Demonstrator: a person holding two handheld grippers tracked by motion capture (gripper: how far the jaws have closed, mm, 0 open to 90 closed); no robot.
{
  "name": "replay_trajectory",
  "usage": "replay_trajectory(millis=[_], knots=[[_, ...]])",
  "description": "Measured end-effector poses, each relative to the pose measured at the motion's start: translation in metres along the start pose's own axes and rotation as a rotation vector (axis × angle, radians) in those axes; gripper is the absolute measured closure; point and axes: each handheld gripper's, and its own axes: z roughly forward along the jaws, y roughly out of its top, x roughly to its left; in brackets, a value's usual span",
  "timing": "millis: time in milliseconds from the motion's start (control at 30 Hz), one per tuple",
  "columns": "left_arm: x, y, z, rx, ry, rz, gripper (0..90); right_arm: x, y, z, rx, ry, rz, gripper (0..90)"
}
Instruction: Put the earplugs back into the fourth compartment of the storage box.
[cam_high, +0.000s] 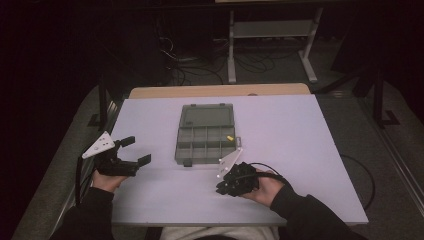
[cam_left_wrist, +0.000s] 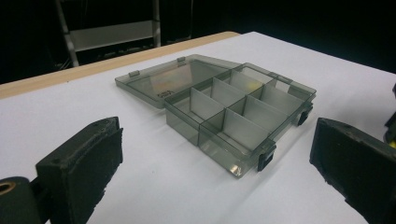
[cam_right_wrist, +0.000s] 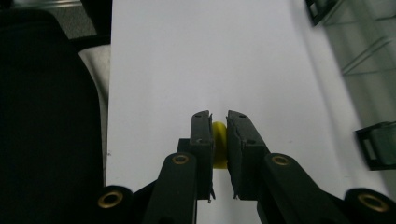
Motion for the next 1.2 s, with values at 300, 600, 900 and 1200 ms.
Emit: replay_trajectory(millis=[300,600,900,1200], knots=[[0.0,0.0,0.0,0.001,0.002,-0.002,2.2,-0.017,0.008,-0.023,-0.04,-0.037,0.011,79.7],[0.0,0.0,0.0,0.004,0.003,-0.004,2.2,-0.037,0.018,-0.04,-0.058,-0.069,0.022,79.6],[0.0,0.0,0.0,0.003,0.003,-0.004,2.2,-0.06,0.027,-0.055,-0.089,-0.11,0.048,79.7],[0.0,0.0,0.0,0.004,0.002,-0.004,2.2,-0.078,0.034,-0.058,-0.06,-0.137,0.07,79.7]])
